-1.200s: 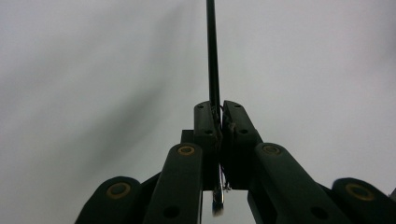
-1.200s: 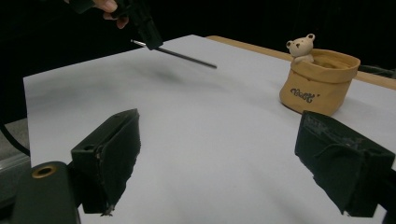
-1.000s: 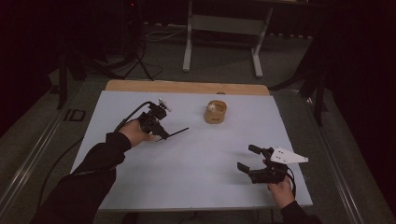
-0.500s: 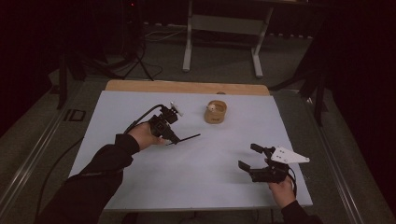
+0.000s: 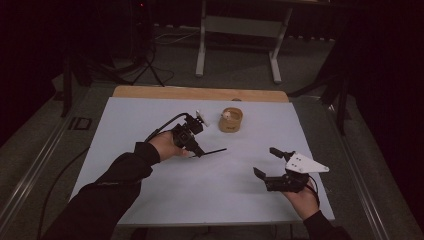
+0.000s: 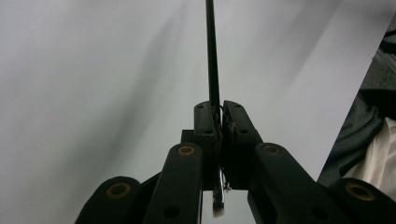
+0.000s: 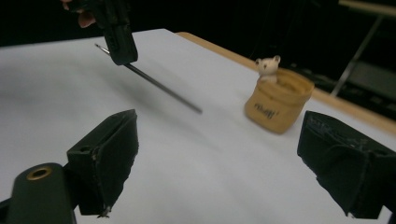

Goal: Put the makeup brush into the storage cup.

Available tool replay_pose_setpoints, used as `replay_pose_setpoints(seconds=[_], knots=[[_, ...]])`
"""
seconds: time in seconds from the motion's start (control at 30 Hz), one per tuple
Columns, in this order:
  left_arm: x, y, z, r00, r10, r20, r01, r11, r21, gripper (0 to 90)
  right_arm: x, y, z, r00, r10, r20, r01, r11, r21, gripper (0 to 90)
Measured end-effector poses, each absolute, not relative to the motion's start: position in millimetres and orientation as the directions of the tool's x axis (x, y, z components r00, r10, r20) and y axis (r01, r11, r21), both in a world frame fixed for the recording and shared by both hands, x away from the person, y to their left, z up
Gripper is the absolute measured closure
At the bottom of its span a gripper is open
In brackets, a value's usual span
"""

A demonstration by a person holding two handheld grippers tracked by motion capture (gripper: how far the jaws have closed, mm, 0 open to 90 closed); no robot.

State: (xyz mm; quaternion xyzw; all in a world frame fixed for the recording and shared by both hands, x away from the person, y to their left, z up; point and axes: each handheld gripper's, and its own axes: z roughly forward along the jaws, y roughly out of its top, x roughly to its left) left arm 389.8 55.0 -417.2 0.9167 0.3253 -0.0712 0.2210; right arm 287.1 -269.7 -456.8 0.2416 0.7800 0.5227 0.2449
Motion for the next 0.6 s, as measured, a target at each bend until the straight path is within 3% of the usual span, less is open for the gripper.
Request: replay_pose_setpoints(seconds=[0.17,0.2,0.43,0.6], knots=[[391,45,-415,0.783,0.557,-0.277,0.622,-0.69,0.371,85.6,286,-256,-447,-0.742,0.606,-0.285,0.03,0.455,0.89,16.6],[391,43,-415,0.787,0.553,-0.275,0.617,-0.693,0.373,85.6,285,-253,-446,-0.747,0.594,-0.299,0.02,0.469,0.883,20.5],[390,31,-408,0.792,0.54,-0.286,0.611,-0.698,0.374,85.6,284,-231,-446,-0.754,0.511,-0.413,-0.07,0.562,0.824,22.8],[390,24,-404,0.798,0.531,-0.285,0.602,-0.7,0.384,85.6,282,-217,-448,-0.751,0.457,-0.476,-0.121,0.614,0.78,30.6]])
